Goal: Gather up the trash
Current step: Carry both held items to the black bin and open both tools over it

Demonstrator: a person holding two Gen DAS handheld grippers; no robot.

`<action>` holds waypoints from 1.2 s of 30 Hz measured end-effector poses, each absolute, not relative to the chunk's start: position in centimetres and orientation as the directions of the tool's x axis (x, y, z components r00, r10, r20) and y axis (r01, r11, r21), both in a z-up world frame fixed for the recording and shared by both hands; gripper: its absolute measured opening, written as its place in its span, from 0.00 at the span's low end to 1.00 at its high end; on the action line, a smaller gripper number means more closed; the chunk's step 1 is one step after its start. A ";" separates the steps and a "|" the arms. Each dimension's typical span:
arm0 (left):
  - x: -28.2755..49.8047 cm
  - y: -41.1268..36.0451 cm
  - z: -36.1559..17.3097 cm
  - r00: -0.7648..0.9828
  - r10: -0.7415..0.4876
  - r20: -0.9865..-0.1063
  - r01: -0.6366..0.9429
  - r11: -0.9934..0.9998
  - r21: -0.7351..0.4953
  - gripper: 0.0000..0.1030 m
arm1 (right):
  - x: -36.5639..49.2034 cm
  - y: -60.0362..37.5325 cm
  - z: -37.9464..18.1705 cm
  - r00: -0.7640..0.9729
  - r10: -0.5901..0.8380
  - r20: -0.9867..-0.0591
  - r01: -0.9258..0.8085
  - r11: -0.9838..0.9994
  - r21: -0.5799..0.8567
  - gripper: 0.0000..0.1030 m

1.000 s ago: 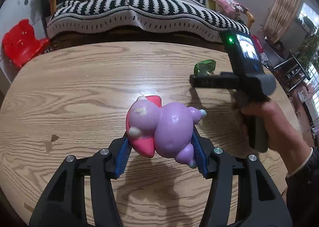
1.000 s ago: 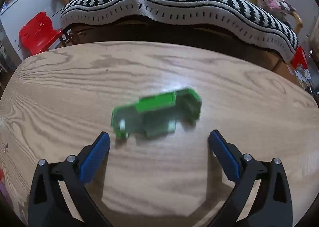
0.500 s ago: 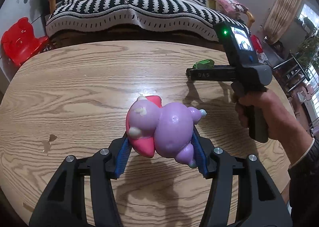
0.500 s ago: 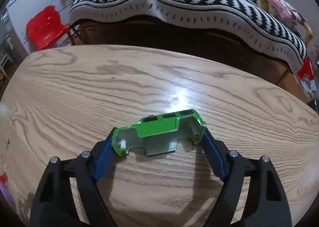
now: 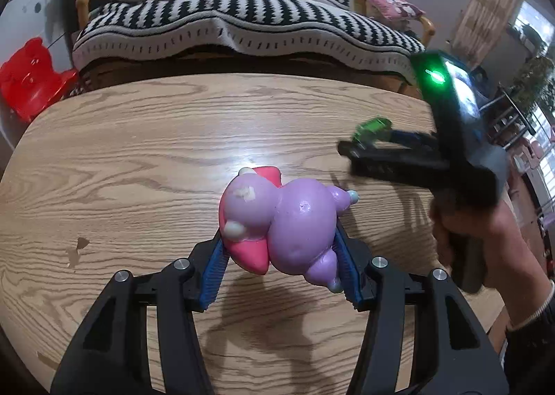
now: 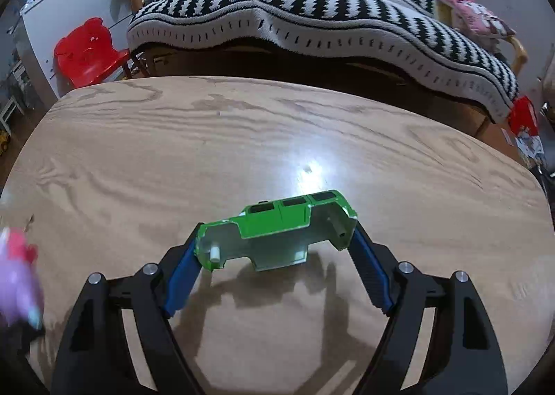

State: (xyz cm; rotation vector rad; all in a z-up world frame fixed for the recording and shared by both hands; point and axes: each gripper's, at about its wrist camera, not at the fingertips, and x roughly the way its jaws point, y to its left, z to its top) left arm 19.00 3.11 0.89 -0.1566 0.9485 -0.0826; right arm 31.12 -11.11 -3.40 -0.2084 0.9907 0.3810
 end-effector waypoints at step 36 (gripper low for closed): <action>7.0 -30.8 1.6 0.448 -0.498 -0.743 0.597 0.785 -0.166 0.53 | -5.8 -51.0 1.6 0.567 -0.167 -0.807 0.360 0.931 0.060 0.76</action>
